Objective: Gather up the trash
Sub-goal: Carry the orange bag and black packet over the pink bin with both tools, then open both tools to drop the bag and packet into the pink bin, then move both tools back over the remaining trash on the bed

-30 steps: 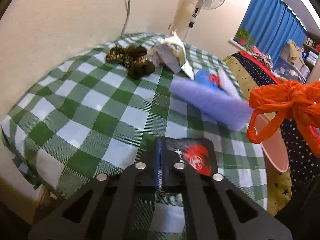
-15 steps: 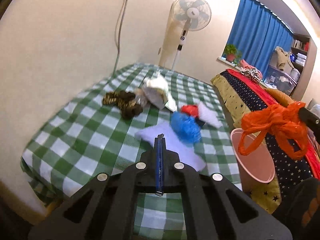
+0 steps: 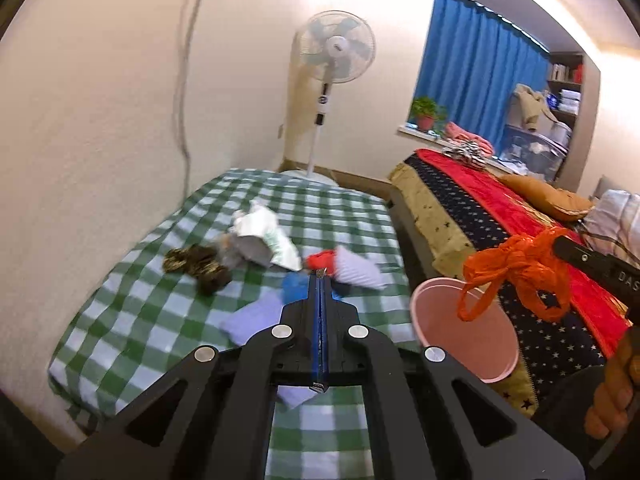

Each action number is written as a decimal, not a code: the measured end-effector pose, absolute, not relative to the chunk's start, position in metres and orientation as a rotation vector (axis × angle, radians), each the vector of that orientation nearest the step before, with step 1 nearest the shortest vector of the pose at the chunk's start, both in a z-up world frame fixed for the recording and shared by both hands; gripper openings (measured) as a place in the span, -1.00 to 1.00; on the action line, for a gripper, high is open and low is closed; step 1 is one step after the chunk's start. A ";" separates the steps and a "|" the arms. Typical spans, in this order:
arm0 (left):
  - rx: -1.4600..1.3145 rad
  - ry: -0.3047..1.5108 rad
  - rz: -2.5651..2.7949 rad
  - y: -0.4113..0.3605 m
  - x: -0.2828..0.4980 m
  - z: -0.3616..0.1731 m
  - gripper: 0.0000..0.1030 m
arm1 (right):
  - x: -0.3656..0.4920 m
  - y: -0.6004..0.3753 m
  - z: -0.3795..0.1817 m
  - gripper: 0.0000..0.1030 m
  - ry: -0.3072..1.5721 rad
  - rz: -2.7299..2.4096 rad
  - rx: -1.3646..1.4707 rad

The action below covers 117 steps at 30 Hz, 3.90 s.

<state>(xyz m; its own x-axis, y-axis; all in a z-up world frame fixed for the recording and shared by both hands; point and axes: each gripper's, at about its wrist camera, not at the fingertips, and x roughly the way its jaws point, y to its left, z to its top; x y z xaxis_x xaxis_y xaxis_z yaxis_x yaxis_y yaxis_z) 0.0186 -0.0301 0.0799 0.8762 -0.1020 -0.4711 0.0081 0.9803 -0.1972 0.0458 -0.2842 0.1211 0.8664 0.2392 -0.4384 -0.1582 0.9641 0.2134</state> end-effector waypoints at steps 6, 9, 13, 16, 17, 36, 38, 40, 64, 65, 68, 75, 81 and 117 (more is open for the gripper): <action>-0.186 0.515 -0.138 -0.058 0.050 0.087 -1.00 | 0.061 -0.318 0.122 -0.91 0.471 0.131 0.205; -0.174 0.510 -0.188 -0.079 0.070 0.094 -1.00 | 0.068 -0.332 0.117 -0.91 0.474 0.083 0.222; -0.147 0.509 -0.257 -0.110 0.094 0.098 -1.00 | 0.074 -0.346 0.109 -0.91 0.481 0.030 0.239; -0.125 0.509 -0.307 -0.132 0.111 0.096 -1.00 | 0.081 -0.354 0.103 -0.91 0.486 -0.001 0.253; -0.116 0.509 -0.325 -0.140 0.116 0.094 -1.00 | 0.084 -0.356 0.101 -0.91 0.488 -0.013 0.253; -0.102 0.587 -0.413 -0.187 0.159 0.024 -1.00 | 0.120 -0.362 0.071 -0.91 0.557 -0.125 0.226; -0.092 0.590 -0.418 -0.191 0.160 0.022 -1.00 | 0.122 -0.361 0.070 -0.91 0.559 -0.135 0.218; -0.101 0.598 -0.424 -0.192 0.161 0.019 -1.00 | 0.124 -0.360 0.067 -0.91 0.564 -0.149 0.212; -0.146 0.600 -0.507 -0.198 0.164 0.020 -0.42 | 0.118 -0.366 0.069 -0.44 0.536 -0.198 0.226; -0.149 0.592 -0.502 -0.196 0.163 0.021 -0.39 | 0.117 -0.367 0.070 -0.35 0.528 -0.206 0.228; -0.171 0.591 -0.492 -0.187 0.163 0.022 -0.39 | 0.114 -0.369 0.072 -0.21 0.514 -0.218 0.239; -0.185 0.556 -0.457 -0.169 0.156 0.027 -0.26 | 0.106 -0.366 0.077 -0.19 0.469 -0.231 0.231; -0.166 0.482 -0.383 -0.154 0.140 0.039 -0.19 | 0.097 -0.356 0.080 -0.19 0.409 -0.211 0.222; -0.249 0.508 -0.043 0.015 0.110 0.030 -0.48 | 0.130 -0.216 0.041 -0.50 0.522 0.163 0.176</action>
<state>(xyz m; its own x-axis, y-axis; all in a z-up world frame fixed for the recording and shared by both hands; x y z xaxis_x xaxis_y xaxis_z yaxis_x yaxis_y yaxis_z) 0.1098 0.0152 0.0303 0.8733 -0.1028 -0.4762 -0.0205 0.9688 -0.2468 0.1302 -0.2161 0.0414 0.8545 0.1990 -0.4799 -0.1096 0.9720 0.2079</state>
